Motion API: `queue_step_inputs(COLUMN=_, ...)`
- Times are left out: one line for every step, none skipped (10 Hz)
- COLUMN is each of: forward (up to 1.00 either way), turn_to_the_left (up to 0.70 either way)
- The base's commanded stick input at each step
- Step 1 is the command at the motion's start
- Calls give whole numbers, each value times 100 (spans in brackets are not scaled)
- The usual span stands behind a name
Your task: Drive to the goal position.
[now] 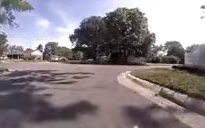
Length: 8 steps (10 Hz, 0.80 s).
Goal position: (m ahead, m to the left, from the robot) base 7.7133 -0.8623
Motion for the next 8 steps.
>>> queue_step_inputs(forward=70, turn_to_the_left=3)
queue_step_inputs(forward=69, turn_to_the_left=3)
queue_step_inputs(forward=69, turn_to_the_left=3)
queue_step_inputs(forward=69, turn_to_the_left=3)
queue_step_inputs(forward=69, turn_to_the_left=3)
queue_step_inputs(forward=69, turn_to_the_left=3)
queue_step_inputs(forward=69, turn_to_the_left=3)
queue_step_inputs(forward=69, turn_to_the_left=3)
